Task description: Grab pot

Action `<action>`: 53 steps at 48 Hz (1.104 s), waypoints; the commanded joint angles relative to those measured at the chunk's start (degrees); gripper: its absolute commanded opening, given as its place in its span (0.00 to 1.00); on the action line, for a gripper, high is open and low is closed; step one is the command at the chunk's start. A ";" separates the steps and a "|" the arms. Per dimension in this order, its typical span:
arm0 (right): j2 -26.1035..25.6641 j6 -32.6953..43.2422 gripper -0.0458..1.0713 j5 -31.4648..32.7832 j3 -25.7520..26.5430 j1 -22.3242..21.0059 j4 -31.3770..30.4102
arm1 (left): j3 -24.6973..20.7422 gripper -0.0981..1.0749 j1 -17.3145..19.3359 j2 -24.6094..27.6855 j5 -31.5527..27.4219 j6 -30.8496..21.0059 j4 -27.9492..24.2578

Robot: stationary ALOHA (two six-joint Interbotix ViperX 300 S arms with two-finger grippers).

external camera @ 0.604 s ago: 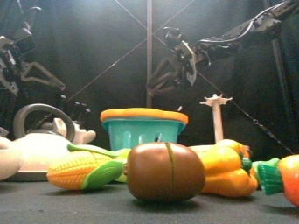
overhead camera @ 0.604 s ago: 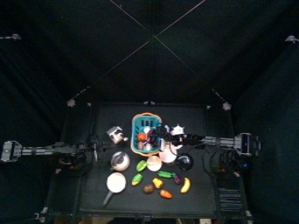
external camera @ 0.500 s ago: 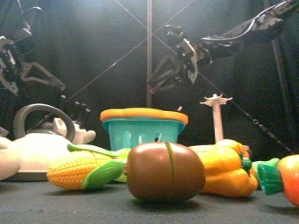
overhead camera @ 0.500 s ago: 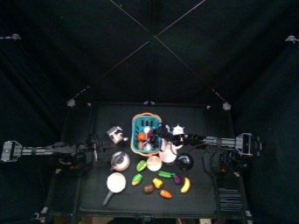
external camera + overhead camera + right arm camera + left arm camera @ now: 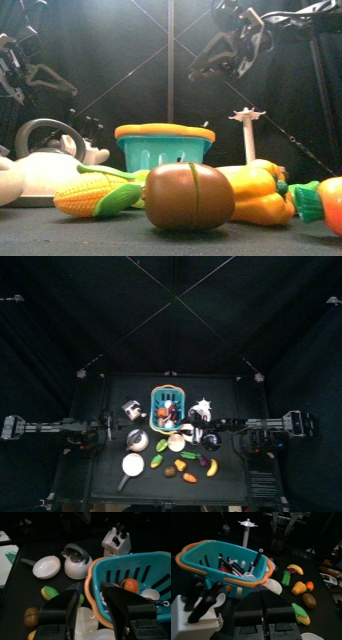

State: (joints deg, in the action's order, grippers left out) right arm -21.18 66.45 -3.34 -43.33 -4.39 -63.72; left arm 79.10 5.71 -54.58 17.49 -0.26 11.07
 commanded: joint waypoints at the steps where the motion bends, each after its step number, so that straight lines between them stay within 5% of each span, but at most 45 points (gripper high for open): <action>1: -2.11 0.09 0.62 1.67 -0.18 2.90 0.09 | -2.11 0.16 -1.67 0.26 0.70 0.00 0.09; 12: 1.58 0.26 0.39 3.16 -0.62 5.45 1.05 | -3.60 0.40 -4.57 1.76 0.70 0.09 0.09; 22: 7.56 0.00 0.32 4.04 1.05 5.19 2.55 | -6.15 0.57 -5.10 6.94 1.14 -0.09 0.09; 33: 12.39 -0.09 0.32 8.00 2.99 5.19 2.64 | -7.91 0.58 -7.29 12.22 4.31 -0.09 0.35; 53: 13.89 -0.18 0.32 14.68 3.08 3.87 2.81 | -5.98 0.58 -9.76 12.74 8.79 -0.09 2.72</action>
State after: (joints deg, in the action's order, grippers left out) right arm -6.68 66.27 10.99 -41.40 0.53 -60.91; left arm 73.74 -3.87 -42.01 25.75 -0.26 13.36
